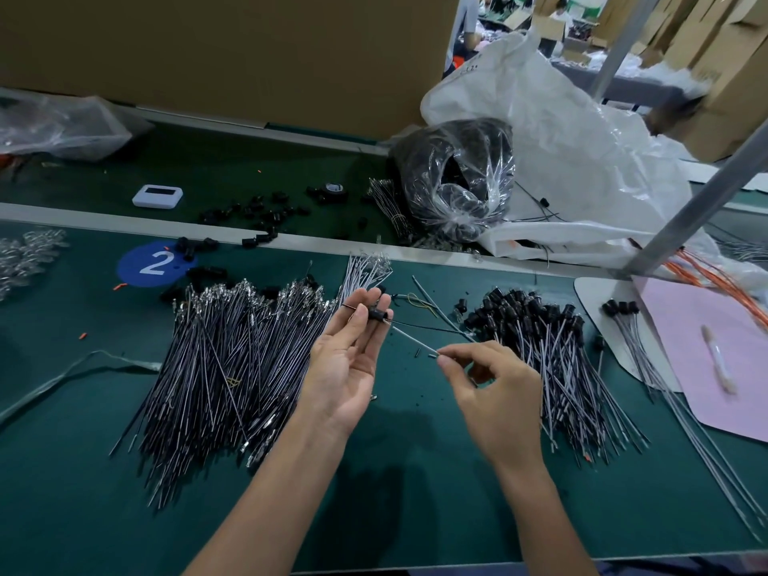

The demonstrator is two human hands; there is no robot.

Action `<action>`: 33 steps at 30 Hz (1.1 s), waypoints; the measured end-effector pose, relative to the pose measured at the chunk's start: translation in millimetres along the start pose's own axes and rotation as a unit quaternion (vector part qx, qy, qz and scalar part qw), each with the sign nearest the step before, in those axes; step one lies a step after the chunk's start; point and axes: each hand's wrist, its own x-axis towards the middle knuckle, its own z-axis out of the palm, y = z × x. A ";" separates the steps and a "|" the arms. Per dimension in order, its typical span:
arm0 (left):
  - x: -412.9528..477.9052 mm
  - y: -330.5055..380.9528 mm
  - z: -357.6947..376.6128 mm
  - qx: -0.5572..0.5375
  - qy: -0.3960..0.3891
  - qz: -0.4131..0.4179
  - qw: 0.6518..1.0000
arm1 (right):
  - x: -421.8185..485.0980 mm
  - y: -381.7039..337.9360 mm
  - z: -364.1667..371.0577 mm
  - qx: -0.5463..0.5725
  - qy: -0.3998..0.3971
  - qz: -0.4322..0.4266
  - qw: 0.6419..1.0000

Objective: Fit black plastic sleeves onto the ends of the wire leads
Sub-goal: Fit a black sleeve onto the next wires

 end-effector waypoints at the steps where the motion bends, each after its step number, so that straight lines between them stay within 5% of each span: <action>1: 0.1 0.0 0.1 0.005 -0.005 0.001 1.000 | 0.2 -0.4 0.5 0.000 0.000 -0.001 1.000; 16: -6.4 -13.8 0.9 0.062 -0.026 0.020 0.998 | 1.8 -9.8 14.3 0.003 0.018 -0.020 1.000; 27: -10.8 -14.7 -1.5 0.073 0.002 -0.042 0.996 | 12.4 -21.6 24.1 -0.020 -0.033 -0.032 0.999; 33: -10.1 0.8 -3.3 0.094 0.026 0.023 0.995 | 10.1 -14.2 26.7 -0.046 -0.072 -0.039 0.996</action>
